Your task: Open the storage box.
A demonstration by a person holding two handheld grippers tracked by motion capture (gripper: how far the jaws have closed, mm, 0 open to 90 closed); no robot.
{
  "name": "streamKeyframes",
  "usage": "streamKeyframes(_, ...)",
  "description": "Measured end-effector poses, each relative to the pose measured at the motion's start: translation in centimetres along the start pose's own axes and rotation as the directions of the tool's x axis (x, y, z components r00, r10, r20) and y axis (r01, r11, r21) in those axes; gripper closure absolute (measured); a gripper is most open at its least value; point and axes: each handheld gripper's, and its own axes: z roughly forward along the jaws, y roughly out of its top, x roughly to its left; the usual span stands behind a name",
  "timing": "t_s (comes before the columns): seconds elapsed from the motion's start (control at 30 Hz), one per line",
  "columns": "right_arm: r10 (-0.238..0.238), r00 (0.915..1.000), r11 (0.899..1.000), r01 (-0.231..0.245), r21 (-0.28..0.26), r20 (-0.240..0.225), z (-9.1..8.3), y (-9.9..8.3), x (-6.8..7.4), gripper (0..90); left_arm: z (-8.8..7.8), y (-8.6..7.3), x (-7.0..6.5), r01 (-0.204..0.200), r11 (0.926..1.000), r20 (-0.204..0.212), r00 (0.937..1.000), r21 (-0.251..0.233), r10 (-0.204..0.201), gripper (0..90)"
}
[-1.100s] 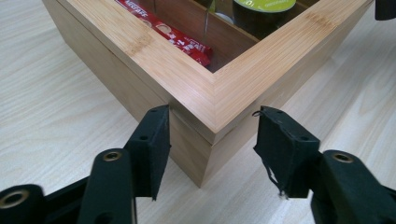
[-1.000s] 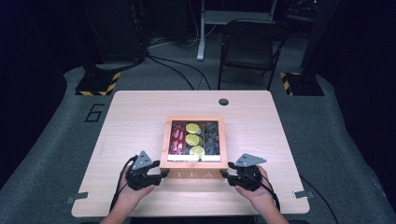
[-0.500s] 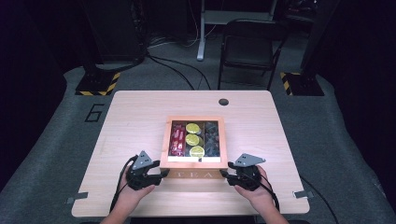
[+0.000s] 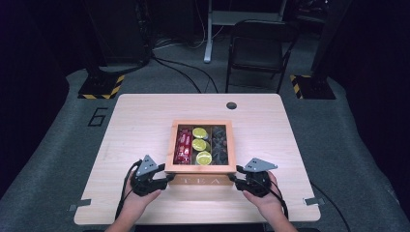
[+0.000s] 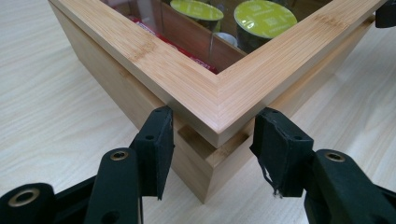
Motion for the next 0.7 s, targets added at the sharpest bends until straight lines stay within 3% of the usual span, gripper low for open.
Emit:
streamKeyframes(0.3,-0.008,1.0000,0.999,0.008,-0.035,0.005,-0.2,0.5,-0.2,55.0,-0.4,0.4,0.1,0.011,0.9994,-0.005,0.9999,-0.032,-0.011,47.6)
streamKeyframes(0.5,-0.002,0.9997,0.999,0.003,-0.049,0.023,-0.6,1.2,-0.3,54.3,-0.9,1.2,-0.3,-0.028,0.9976,-0.056,0.9982,-0.063,0.024,45.3)
streamKeyframes(0.7,0.019,0.9997,0.997,-0.018,-0.074,0.016,-1.1,2.2,-0.6,53.6,-1.4,2.2,0.2,-0.020,0.9966,-0.043,0.9989,-0.081,0.016,45.4)
